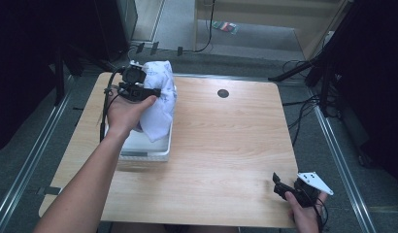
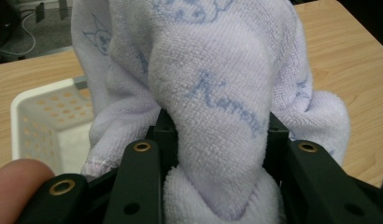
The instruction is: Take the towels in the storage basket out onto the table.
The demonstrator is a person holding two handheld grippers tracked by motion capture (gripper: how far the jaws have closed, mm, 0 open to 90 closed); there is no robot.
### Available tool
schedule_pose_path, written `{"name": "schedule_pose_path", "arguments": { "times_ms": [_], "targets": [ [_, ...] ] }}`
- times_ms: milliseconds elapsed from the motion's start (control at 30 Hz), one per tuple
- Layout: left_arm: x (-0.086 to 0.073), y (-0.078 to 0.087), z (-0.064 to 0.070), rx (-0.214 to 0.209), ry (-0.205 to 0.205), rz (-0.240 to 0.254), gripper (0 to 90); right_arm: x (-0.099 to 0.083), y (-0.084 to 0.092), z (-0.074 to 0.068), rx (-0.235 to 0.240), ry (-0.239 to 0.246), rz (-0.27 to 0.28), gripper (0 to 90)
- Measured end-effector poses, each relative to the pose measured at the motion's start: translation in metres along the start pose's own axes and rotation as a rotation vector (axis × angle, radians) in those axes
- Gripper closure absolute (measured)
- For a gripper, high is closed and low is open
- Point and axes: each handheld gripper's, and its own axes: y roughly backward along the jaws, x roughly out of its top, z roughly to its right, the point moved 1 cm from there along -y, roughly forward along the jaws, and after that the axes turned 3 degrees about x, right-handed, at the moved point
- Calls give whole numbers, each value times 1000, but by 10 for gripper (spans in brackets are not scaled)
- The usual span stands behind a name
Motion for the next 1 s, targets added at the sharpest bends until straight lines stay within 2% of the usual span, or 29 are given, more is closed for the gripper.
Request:
{"name": "schedule_pose_path", "arguments": {
  "times_ms": [300, 333, 367, 800, 1000],
  "targets": [
    [7, -8, 27, -41, -9, 4, 619, 0, 0, 0, 1, 0, -2, 88],
    [8, -11, 34, -47, -21, 2, 619, 0, 0, 0, 2, 0, -1, 89],
    [8, -11, 34, -47, -21, 2, 619, 0, 0, 0, 2, 0, -1, 89],
    [15, -28, 81, -96, -69, -7, 618, 0, 0, 0, 8, 1, 1, 88],
    [14, -38, 108, -128, -93, -17, 617, 0, 0, 0, 9, -3, 0, 88]
  ]
}}
